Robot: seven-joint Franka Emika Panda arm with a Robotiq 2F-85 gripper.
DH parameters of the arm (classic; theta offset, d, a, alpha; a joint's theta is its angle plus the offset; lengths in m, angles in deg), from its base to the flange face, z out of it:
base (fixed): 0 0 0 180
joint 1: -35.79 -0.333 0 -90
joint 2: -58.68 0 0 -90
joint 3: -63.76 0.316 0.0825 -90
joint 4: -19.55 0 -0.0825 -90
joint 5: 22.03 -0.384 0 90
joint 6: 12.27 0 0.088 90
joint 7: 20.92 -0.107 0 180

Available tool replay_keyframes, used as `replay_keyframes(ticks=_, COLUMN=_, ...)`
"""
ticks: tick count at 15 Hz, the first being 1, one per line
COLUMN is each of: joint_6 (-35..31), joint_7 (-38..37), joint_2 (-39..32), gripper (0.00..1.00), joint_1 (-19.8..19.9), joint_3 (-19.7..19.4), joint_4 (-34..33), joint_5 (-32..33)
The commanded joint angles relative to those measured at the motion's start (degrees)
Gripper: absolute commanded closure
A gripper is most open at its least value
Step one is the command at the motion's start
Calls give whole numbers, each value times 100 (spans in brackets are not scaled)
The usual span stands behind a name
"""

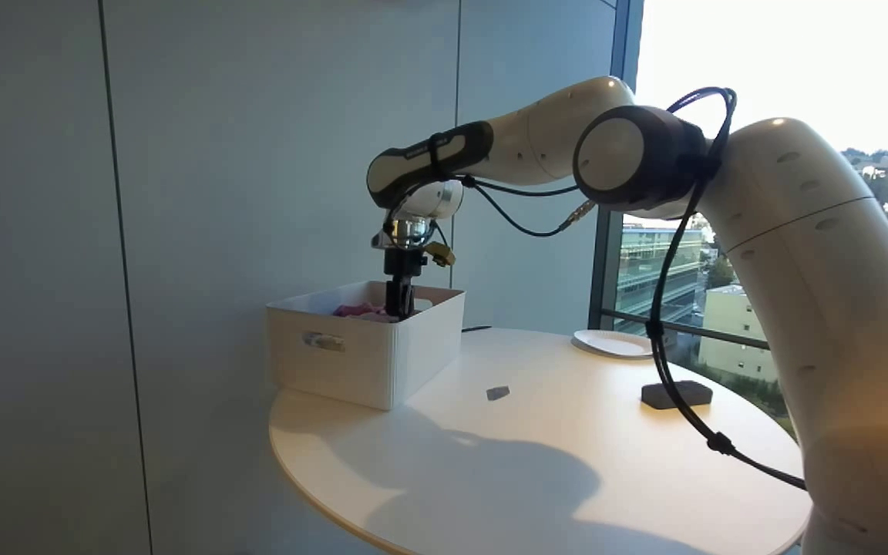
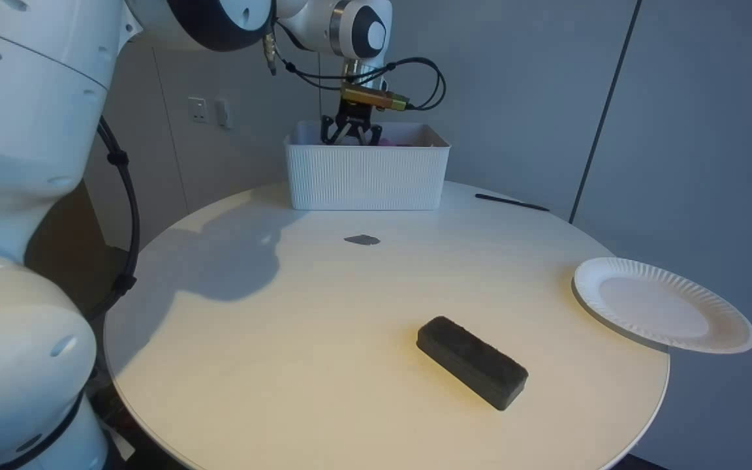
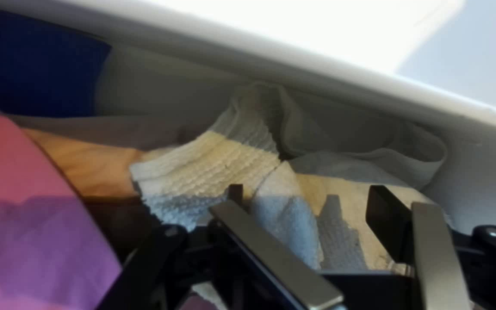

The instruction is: Pick up the white towel from the white basket and put it on the table, wipe the table with the white towel, pick up the white towel and put it in the white basket

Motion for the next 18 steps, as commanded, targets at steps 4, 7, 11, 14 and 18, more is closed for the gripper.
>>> replay_keyframes(ticks=4, joint_6=1138, joint_7=355, joint_2=-200, gripper=77, joint_1=365, joint_3=202, joint_4=-467, joint_5=-1151)
replay_keyframes(ticks=7, joint_6=1129, joint_7=396, joint_2=-187, gripper=91, joint_1=349, joint_3=173, joint_4=-443, joint_5=-1231)
replay_keyframes(ticks=11, joint_6=1089, joint_7=519, joint_2=-104, gripper=93, joint_1=260, joint_3=206, joint_4=-473, joint_5=-1171)
replay_keyframes(ticks=14, joint_6=1004, joint_7=708, joint_2=131, gripper=90, joint_1=202, joint_3=348, joint_4=-639, joint_5=-1304)
replay_keyframes(ticks=18, joint_6=880, joint_7=977, joint_2=380, gripper=92, joint_1=193, joint_3=529, joint_4=-992, joint_5=-1409)
